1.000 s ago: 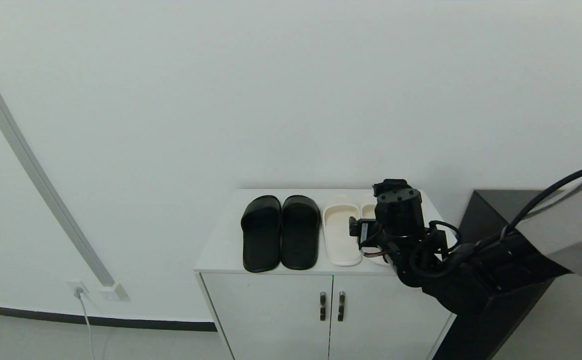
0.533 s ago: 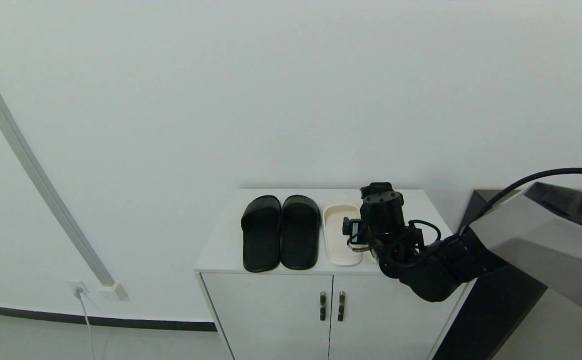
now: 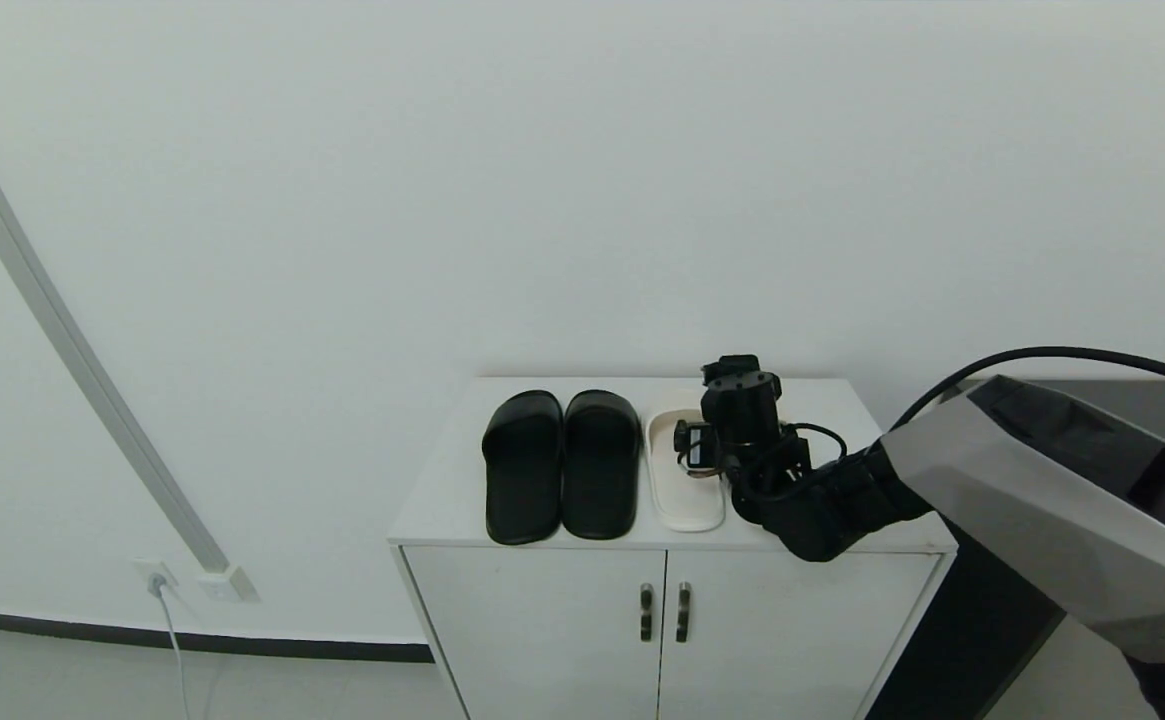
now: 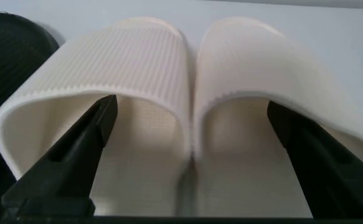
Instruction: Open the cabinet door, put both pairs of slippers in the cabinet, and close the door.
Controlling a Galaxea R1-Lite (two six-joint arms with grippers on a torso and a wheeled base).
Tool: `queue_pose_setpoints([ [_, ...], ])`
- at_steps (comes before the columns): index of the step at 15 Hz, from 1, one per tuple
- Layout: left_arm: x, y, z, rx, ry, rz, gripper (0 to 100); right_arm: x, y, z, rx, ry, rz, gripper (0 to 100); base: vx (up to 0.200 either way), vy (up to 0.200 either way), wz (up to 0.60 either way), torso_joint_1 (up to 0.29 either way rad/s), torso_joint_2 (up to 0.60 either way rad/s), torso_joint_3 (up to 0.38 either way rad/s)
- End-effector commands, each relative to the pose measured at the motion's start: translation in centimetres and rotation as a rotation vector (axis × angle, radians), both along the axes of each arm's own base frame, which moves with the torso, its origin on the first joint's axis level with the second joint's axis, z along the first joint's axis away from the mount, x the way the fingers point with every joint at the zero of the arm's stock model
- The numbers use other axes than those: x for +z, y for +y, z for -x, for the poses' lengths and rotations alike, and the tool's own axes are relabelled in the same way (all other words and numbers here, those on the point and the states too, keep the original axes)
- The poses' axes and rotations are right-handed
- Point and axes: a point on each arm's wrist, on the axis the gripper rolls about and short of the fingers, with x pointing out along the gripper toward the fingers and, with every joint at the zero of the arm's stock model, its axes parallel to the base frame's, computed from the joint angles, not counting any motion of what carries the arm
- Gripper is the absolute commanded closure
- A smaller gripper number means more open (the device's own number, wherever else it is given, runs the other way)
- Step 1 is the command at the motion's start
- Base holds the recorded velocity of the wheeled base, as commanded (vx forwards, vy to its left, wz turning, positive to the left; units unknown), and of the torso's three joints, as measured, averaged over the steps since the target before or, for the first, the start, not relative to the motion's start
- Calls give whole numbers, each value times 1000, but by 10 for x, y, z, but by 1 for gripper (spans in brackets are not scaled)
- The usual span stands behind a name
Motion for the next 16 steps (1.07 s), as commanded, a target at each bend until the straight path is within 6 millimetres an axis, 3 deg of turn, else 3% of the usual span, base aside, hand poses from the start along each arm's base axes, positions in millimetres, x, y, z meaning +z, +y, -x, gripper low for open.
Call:
queue_pose_setpoints([
  [1,0,0,0,0,1,2,100,-4,2,-8,-7,-2,-2,0,0,0,0,0,0,0],
  [2,0,0,0,0,1,2,100,-6,1,-12,-13,-4,-1,0,0,0,0,0,0,0],
  [3,0,0,0,0,1,2,100,-7,1,-13,-14,-4,1,100,0,0,0,0,0,0],
  [9,0,0,0,0,1,3,100,-7,-1,-11,-15,-2,5,100,0,0,0,0,0,0],
  [12,0,0,0,0,1,3,100,11,-8,1,-12,-17,-7,100,0,0,0,0,0,0],
  [16,0,0,0,0,1,3,100,54,-30,50,84,-46,-49,100,0,0,0,0,0,0],
])
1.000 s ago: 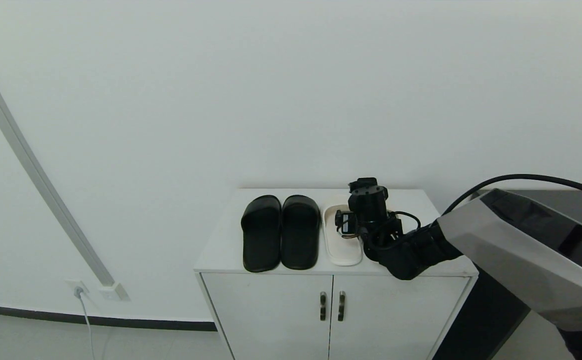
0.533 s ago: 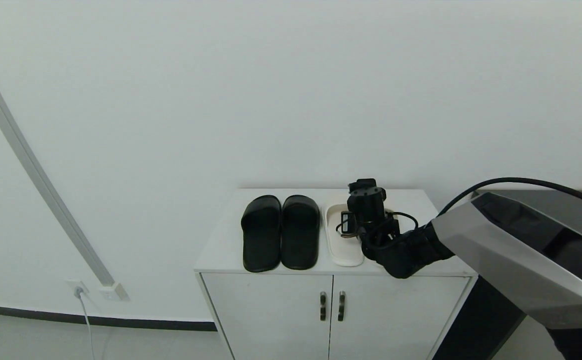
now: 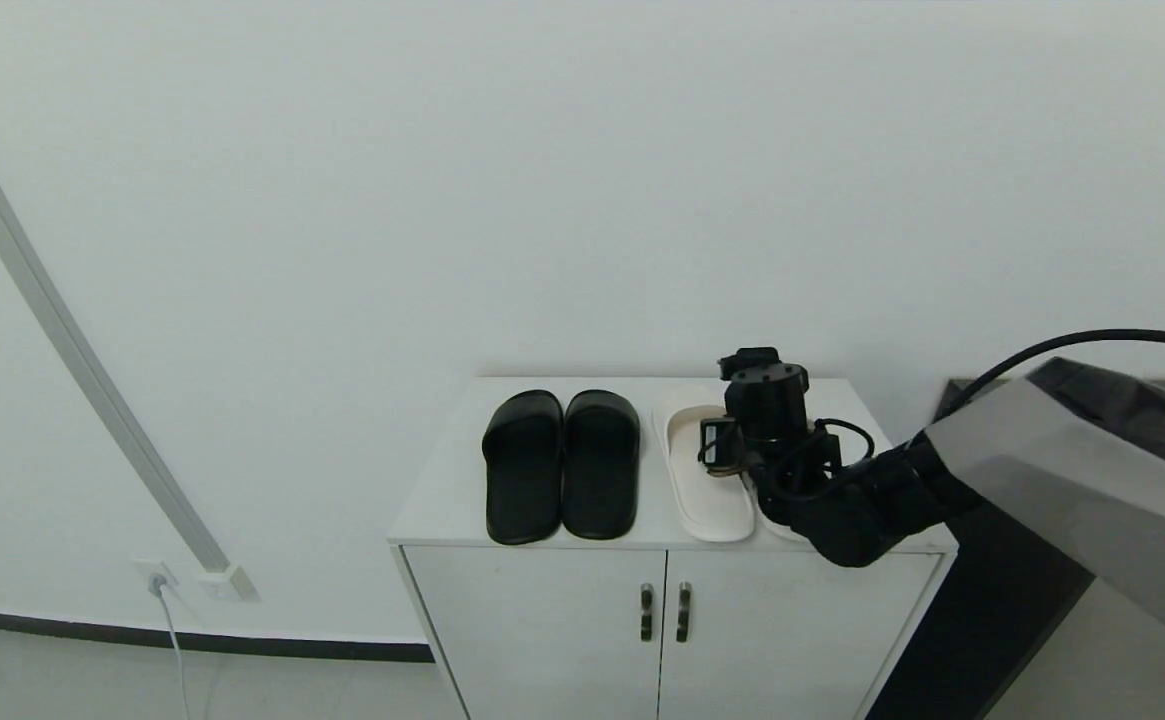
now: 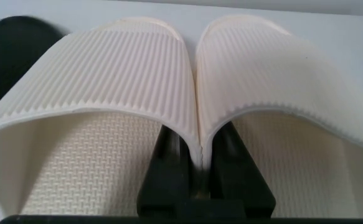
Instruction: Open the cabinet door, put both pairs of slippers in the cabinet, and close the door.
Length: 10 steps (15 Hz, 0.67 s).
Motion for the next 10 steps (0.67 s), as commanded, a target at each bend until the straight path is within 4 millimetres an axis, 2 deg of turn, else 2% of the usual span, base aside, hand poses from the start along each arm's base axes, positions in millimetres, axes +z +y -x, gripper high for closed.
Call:
queue_pose_setpoints([
  [1,0,0,0,1,1,0,100,40,-18,42,87,-44,-41,100,0,0,0,0,0,0],
  [2,0,0,0,1,1,-1,100,48,-34,74,183,-43,-13,100,0,0,0,0,0,0],
  [4,0,0,0,1,1,-4,100,55,-50,119,343,-20,10,100,0,0,0,0,0,0],
  [6,0,0,0,1,1,-3,100,58,-58,156,451,-2,5,100,0,0,0,0,0,0],
  [8,0,0,0,-1,1,-4,100,56,-66,183,573,28,-4,100,0,0,0,0,0,0],
  [10,0,0,0,-1,1,-6,100,55,-68,191,624,55,-7,100,0,0,0,0,0,0],
])
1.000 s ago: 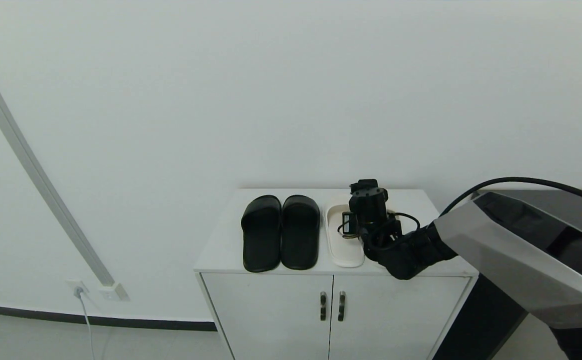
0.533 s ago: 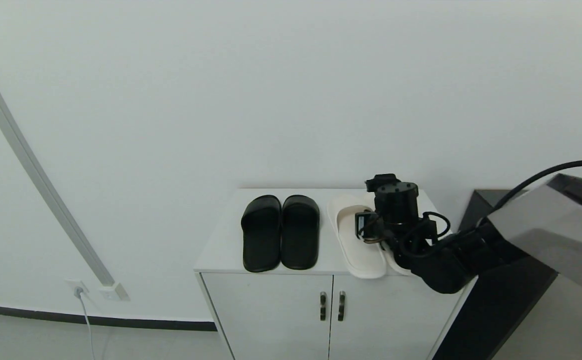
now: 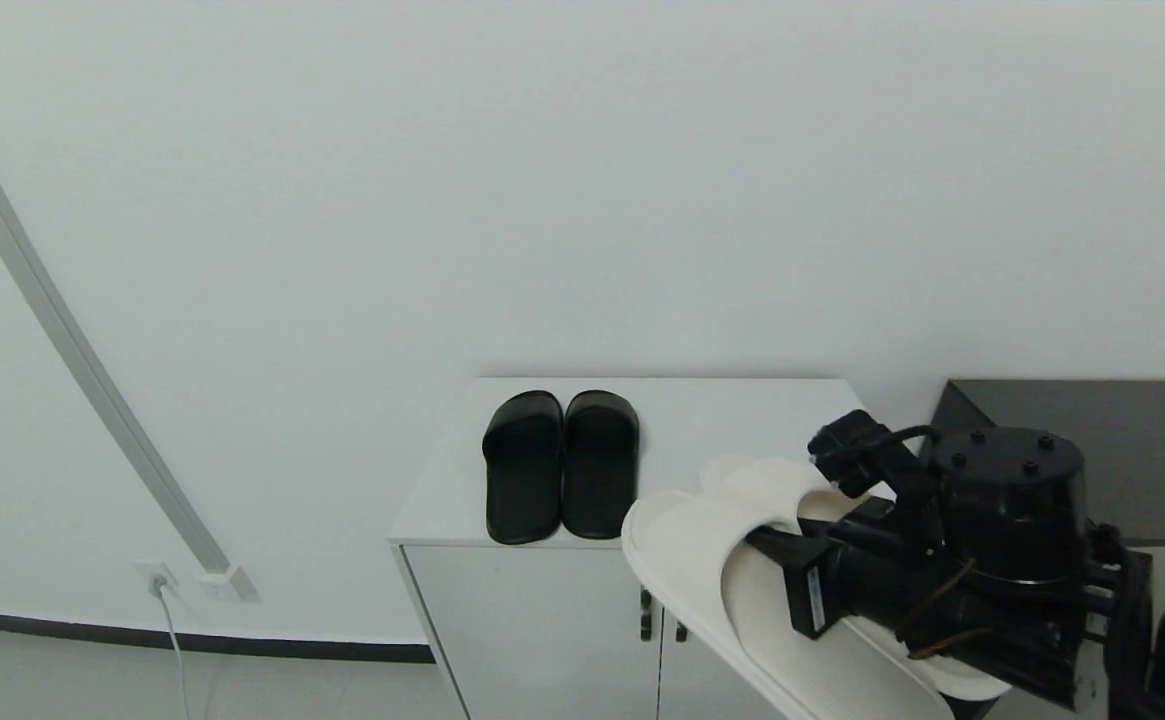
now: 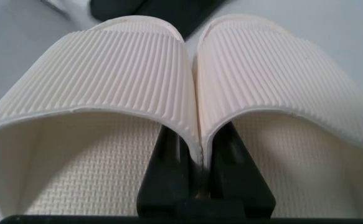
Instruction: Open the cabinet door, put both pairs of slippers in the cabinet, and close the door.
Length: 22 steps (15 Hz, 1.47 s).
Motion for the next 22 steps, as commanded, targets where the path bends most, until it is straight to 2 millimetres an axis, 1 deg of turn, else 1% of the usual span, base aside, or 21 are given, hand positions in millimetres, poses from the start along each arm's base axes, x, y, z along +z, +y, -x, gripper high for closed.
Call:
queue_pose_setpoints([
  [1,0,0,0,0,2,0,100,13,-10,16,21,-25,-30,100,0,0,0,0,0,0],
  [2,0,0,0,0,1,2,100,12,-10,17,22,-24,-29,100,0,0,0,0,0,0],
  [8,0,0,0,0,2,0,100,8,-10,21,39,-10,-20,100,-200,0,0,4,2,3],
  [22,0,0,0,3,2,-1,100,2,-13,22,35,-1,-1,100,0,0,0,0,0,0],
])
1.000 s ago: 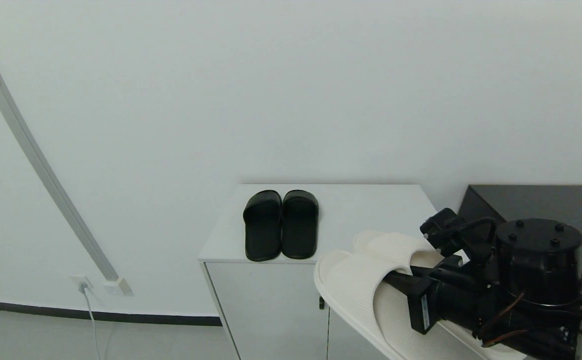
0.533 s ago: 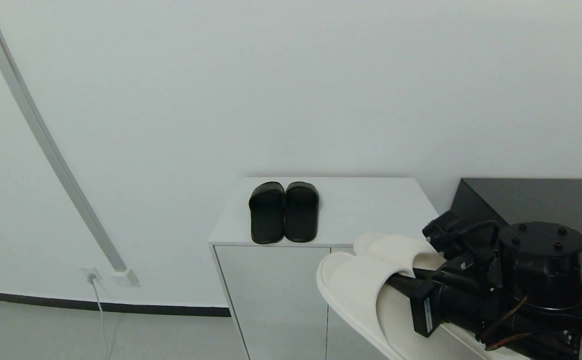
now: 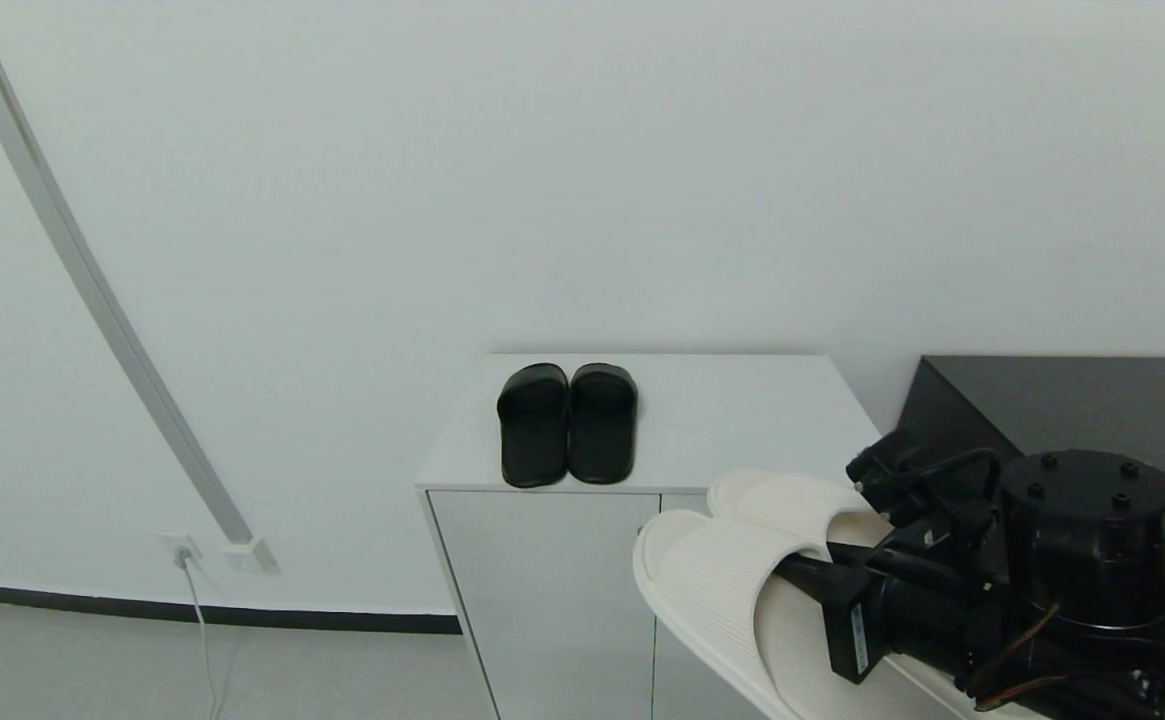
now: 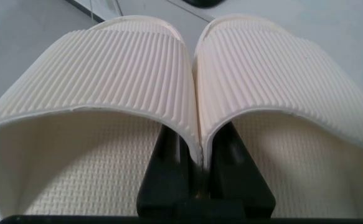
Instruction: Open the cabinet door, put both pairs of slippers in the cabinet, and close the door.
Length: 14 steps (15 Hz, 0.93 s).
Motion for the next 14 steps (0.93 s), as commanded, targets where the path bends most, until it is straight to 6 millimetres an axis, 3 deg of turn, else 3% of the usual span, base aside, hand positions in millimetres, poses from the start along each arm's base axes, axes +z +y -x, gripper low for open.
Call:
queue_pose_setpoints([
  [1,0,0,0,1,2,0,100,-2,0,0,1,6,4,100,0,0,0,-105,242,134],
  [6,0,0,0,-2,1,2,100,-2,-1,1,2,8,5,100,0,0,0,-154,354,198],
  [7,0,0,0,-2,3,2,0,-3,0,0,2,11,6,100,0,0,0,-163,378,217],
  [14,0,0,0,-1,2,0,0,-6,-1,1,2,19,14,100,0,0,0,-202,479,269],
])
